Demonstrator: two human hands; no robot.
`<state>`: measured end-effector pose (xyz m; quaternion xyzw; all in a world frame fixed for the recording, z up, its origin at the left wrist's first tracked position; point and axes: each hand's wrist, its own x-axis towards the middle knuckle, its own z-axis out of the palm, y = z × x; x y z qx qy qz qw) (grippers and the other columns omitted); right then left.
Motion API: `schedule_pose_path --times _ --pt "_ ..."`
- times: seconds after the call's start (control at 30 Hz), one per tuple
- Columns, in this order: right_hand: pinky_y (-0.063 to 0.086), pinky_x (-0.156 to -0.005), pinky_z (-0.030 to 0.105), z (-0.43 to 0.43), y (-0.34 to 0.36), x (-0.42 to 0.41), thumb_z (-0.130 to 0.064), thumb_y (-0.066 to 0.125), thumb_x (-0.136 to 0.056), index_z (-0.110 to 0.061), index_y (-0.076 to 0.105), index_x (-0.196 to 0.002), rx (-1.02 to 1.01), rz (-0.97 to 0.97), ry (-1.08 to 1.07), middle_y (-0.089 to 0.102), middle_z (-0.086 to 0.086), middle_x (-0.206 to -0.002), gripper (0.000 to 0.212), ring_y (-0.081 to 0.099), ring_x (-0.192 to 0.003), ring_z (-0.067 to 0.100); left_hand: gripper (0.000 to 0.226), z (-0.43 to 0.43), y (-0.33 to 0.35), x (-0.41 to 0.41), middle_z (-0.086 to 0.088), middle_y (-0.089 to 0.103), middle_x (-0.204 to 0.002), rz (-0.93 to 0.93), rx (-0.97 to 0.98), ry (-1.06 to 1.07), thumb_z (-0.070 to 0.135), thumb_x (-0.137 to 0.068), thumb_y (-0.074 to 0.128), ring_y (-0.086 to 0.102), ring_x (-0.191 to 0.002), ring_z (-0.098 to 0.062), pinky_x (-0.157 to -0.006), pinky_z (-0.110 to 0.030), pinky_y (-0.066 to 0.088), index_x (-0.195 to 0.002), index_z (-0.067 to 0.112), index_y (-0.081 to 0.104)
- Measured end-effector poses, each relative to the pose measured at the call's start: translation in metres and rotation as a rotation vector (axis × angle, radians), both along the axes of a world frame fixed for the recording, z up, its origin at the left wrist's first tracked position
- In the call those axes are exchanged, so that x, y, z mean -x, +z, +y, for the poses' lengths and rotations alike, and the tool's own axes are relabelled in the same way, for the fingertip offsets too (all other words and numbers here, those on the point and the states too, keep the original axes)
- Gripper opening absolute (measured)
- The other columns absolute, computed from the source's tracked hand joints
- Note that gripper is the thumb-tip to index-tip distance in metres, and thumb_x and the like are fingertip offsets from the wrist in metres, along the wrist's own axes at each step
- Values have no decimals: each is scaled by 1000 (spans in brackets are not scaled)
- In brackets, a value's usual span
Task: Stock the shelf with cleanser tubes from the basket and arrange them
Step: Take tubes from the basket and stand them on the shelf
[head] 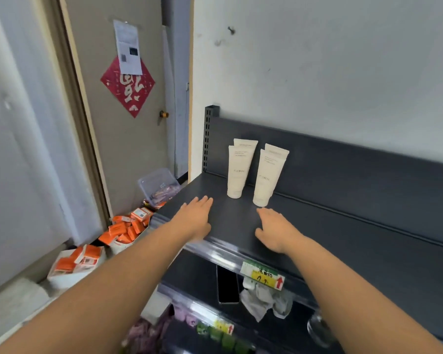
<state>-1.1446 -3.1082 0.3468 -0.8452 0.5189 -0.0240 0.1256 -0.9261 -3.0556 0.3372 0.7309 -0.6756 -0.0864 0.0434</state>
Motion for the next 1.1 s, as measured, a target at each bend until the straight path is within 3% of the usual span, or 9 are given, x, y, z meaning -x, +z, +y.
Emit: schedule_pose_path --times 0.2,0.53,0.73,1.1 --pt "16 -120 41 31 3 -17 -24 39 -99 -5 14 -153 34 5 180 22 13 -158 62 20 -145 30 69 67 -6 -7 -5 -3 -163 13 56 145 27 -99 39 0 -150 -24 -122 -43 7 -155 13 0" --pt "13 -120 41 85 11 -112 -19 38 -100 -4 16 -152 96 -36 434 22 12 -159 59 19 -146 29 69 166 -11 -80 -5 3 -163 -17 97 396 34 -98 39 5 -150 -23 -121 -43 12 -155 14 5" --pt "35 -105 42 126 -6 -204 -20 48 -95 -7 42 -135 130 -69 570 48 12 -137 42 46 -124 29 69 231 -27 -148 -6 4 -163 -5 74 533 30 -98 40 5 -150 -23 -121 -40 10 -154 13 5" --pt "31 -106 37 188 -69 -346 -18 54 -90 -3 42 -136 57 -51 789 45 17 -140 50 41 -132 33 75 346 -103 -260 -3 1 -163 77 -57 728 27 -94 46 5 -150 -22 -121 -40 13 -155 15 3"
